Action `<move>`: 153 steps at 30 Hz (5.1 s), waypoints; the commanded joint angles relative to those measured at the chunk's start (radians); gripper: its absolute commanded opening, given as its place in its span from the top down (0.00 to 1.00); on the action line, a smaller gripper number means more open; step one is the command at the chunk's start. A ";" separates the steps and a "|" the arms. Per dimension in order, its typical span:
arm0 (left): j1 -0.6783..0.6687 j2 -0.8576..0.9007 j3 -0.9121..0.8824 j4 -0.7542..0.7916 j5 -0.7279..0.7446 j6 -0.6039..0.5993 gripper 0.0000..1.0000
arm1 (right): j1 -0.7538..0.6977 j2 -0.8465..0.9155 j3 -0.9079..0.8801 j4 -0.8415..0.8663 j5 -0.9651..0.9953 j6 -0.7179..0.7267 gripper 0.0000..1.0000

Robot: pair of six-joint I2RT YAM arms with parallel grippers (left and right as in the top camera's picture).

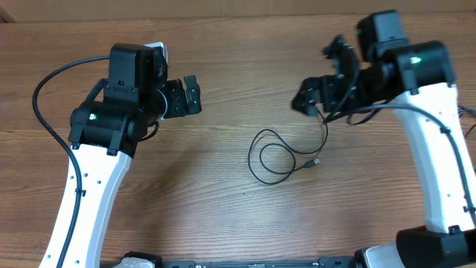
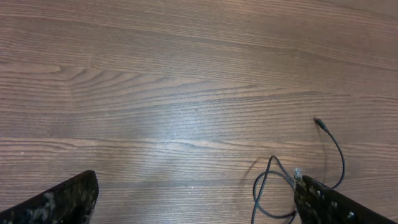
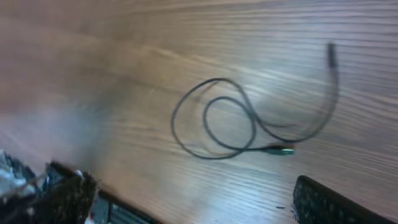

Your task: Untangle cables

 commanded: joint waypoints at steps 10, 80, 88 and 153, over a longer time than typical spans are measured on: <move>0.004 0.003 0.020 0.002 -0.006 -0.009 0.00 | 0.330 -0.018 -0.447 0.407 0.170 0.273 0.00; 0.004 0.003 0.020 0.002 -0.006 -0.009 0.00 | -0.276 -0.141 -0.257 1.219 0.843 0.214 0.96; 0.004 0.003 0.020 0.001 -0.006 -0.009 0.00 | -0.493 -0.097 -0.257 1.468 0.843 0.214 0.96; 0.004 0.003 0.020 0.002 -0.006 -0.009 0.00 | -0.154 -0.122 -0.260 0.222 0.326 0.159 0.00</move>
